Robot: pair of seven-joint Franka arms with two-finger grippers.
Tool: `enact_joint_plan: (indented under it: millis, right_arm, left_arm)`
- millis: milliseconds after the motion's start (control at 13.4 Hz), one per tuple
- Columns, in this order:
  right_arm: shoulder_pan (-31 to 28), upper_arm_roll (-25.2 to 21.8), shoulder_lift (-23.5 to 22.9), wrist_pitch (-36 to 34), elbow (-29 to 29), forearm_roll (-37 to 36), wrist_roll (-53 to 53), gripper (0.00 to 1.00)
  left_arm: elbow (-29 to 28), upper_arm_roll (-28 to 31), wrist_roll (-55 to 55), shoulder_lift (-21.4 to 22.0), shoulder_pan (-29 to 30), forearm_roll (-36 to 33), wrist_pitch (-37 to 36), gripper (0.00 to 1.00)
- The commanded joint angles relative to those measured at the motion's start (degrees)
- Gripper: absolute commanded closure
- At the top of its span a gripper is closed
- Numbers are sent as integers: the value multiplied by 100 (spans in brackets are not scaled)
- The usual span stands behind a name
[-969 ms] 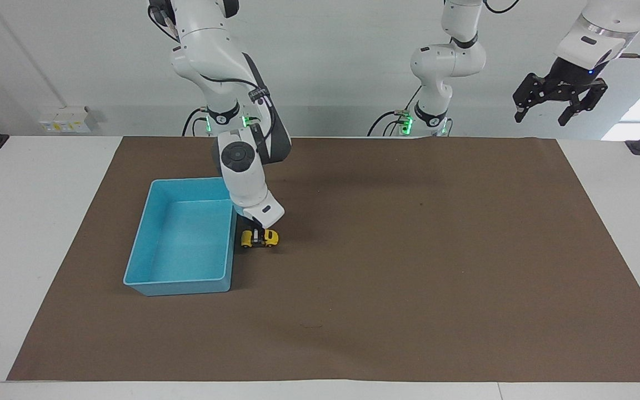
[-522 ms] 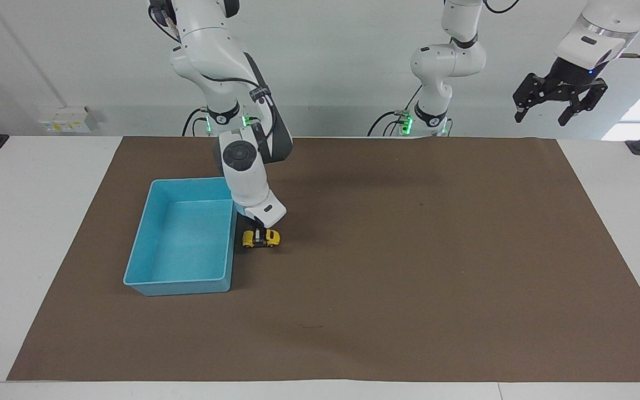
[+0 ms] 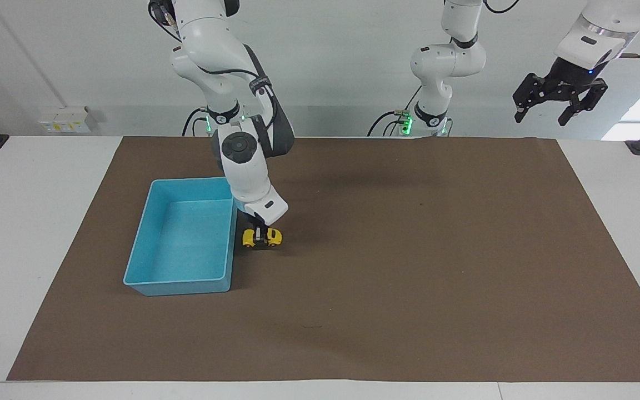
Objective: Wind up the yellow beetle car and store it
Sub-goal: 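Lower the right gripper and grasp the yellow car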
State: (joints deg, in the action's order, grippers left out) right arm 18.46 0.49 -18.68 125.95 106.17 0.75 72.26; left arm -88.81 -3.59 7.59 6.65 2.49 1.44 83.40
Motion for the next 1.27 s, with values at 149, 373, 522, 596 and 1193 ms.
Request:
enact_joint_plan:
  millis: [149,373,522,596,1193]
  right_arm:
    - [-9,100,365,-501,-202,-22,-257,100]
    - [-88,91,558,-826,-325,-13,-248,100]
    - [-106,48,664,-940,-325,-13,-187,100]
    - [-123,12,716,-993,-325,-13,-125,100]
    - [-703,-6,928,-1442,-237,-22,947,100]
  left_arm:
    - [39,-19,-39,3,49,-3,-79,0]
    - [39,-19,-39,12,41,-3,-79,0]
    - [30,-19,-39,11,41,-3,-87,0]
    - [39,-19,-39,12,49,-3,-87,0]
    - [39,-19,-39,11,49,-3,-87,0]
